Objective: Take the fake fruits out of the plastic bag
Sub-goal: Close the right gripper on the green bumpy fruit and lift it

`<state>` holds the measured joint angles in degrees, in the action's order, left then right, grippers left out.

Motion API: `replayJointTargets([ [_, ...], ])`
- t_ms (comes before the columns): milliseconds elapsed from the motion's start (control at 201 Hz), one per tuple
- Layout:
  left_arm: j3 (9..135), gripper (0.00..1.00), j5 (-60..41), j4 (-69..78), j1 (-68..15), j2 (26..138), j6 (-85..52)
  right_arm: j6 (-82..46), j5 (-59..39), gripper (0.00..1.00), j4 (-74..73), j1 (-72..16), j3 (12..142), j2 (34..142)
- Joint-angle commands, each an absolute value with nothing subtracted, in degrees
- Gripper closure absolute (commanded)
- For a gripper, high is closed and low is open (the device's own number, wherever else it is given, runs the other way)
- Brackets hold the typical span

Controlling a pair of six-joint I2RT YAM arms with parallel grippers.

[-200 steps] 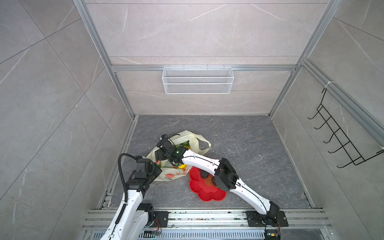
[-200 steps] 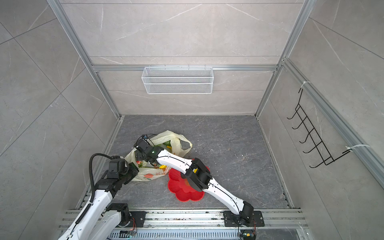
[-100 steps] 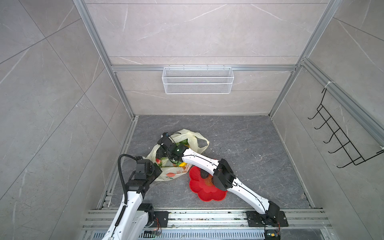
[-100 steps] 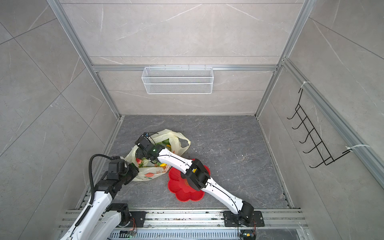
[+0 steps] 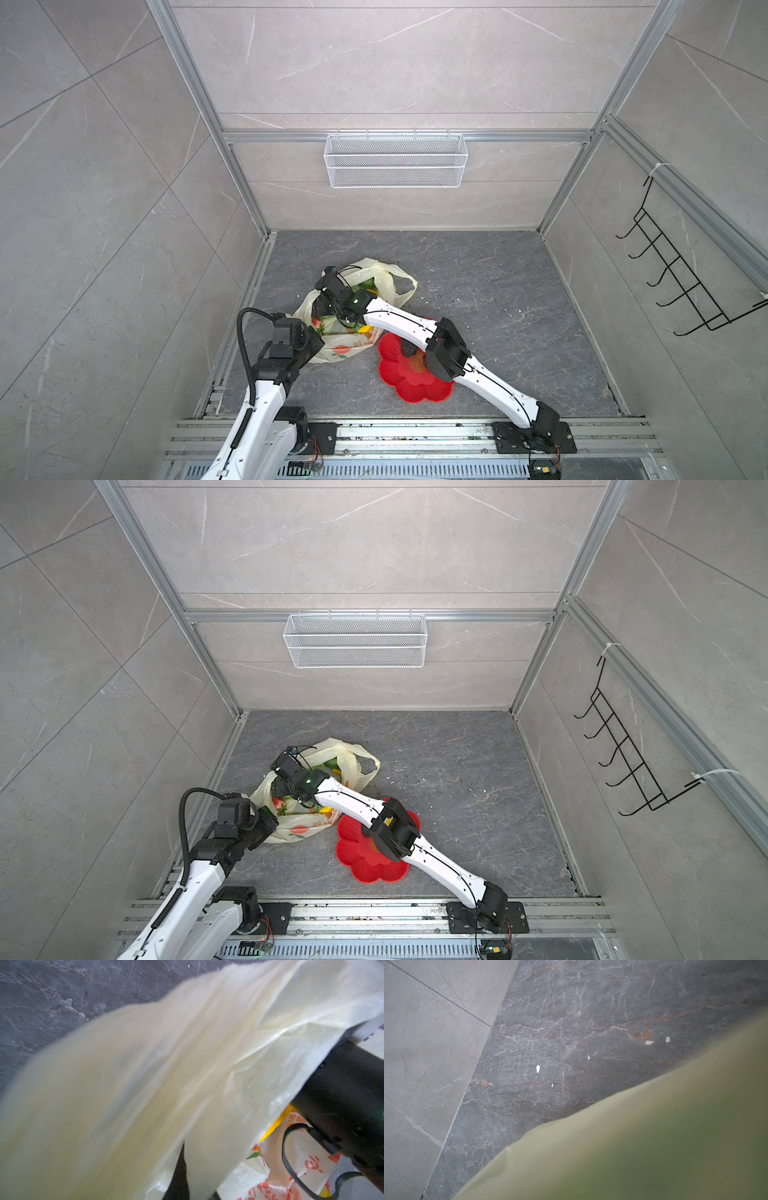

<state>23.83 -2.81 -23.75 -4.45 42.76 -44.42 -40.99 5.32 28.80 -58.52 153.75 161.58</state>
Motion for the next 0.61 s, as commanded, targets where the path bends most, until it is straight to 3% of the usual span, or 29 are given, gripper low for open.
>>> replayJointTargets([
  [0, 25.13, 1.00, -1.26, -23.71, -4.13, 43.14, -43.85, -41.06, 4.83, 0.25, 31.20, -58.49, 152.71, 162.95],
  [219, 26.02, 1.00, 0.53, -23.98, -4.05, 44.95, -42.80, -40.13, 6.33, 0.33, 29.50, -59.30, 146.28, 157.31],
  [602, 27.71, 1.00, -0.51, -20.58, -2.57, 50.39, -42.14, -37.68, 7.12, 0.35, 22.77, -59.58, 131.87, 145.62],
])
